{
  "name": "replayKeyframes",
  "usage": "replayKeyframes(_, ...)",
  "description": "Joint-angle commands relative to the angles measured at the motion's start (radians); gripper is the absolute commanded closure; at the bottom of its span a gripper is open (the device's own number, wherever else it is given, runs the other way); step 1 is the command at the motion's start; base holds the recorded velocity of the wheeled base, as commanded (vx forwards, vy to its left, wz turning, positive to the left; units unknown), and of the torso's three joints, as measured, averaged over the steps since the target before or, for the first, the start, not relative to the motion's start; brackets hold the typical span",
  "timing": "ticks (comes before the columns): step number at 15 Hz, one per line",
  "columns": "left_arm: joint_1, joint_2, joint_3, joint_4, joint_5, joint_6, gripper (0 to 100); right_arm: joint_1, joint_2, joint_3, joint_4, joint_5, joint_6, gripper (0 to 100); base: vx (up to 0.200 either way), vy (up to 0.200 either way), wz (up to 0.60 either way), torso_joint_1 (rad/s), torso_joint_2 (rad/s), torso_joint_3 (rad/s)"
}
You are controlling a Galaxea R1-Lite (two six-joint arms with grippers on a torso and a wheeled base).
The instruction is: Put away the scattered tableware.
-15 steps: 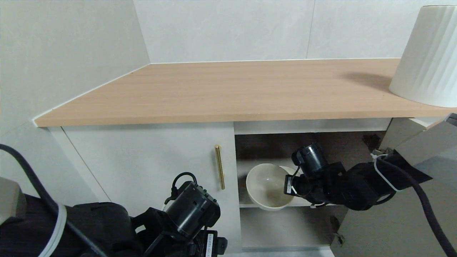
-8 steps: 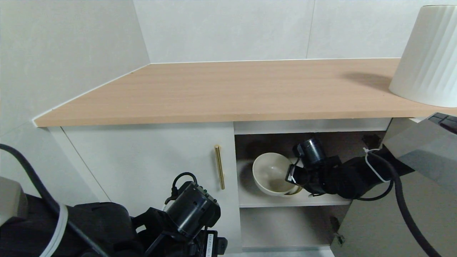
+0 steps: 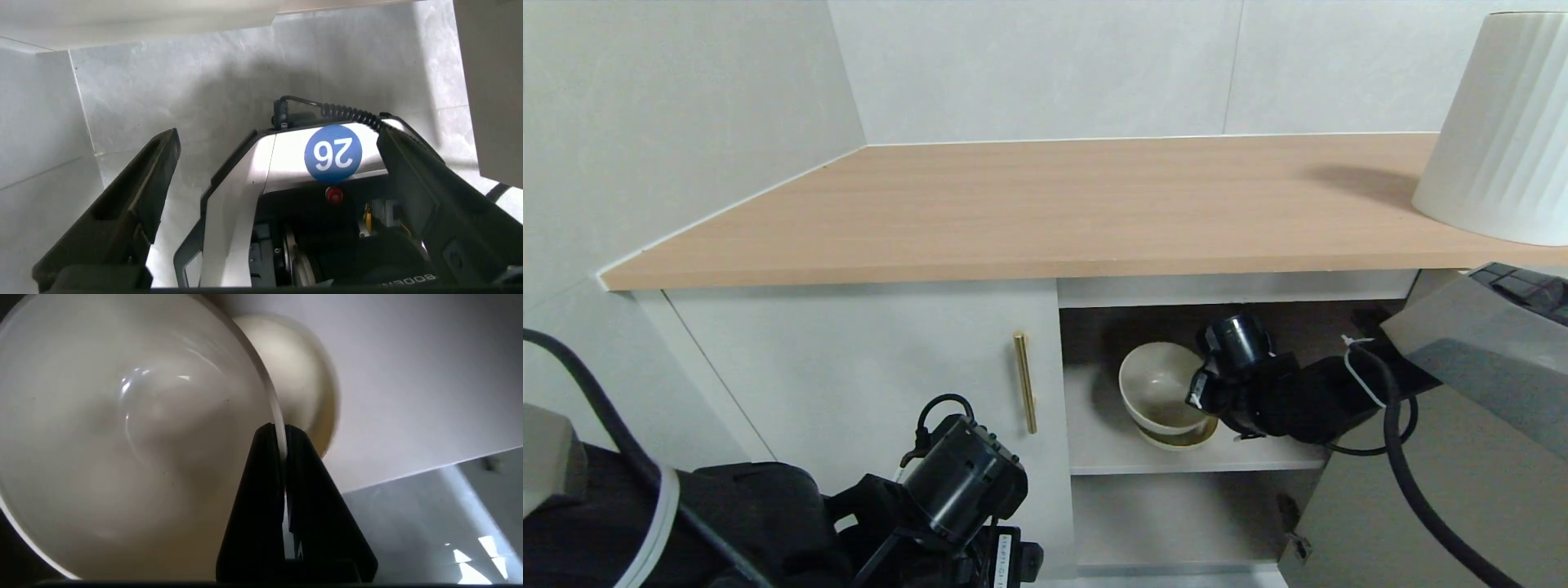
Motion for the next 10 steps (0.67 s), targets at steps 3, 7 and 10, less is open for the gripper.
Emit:
replayKeyframes(3, -0.001, 0.001, 0.000, 0.000, 0.000, -0.001, 0, -0.023, 0.059, -0.032, 0.009, -0.041, -0.007, 100, 0.000, 0.000, 0.00, 0.000, 0.00, 0.000)
replayKeyframes(7, 0.001, 0.001, 0.000, 0.000, 0.000, -0.001, 0, -0.029, 0.082, -0.043, 0.007, -0.063, -0.019, 100, 0.000, 0.000, 0.00, 0.000, 0.00, 0.000)
replayKeyframes(10, 0.001, 0.001, 0.000, 0.000, 0.000, -0.001, 0, -0.034, 0.092, -0.053, 0.006, -0.063, -0.019, 100, 0.000, 0.000, 0.00, 0.000, 0.00, 0.000)
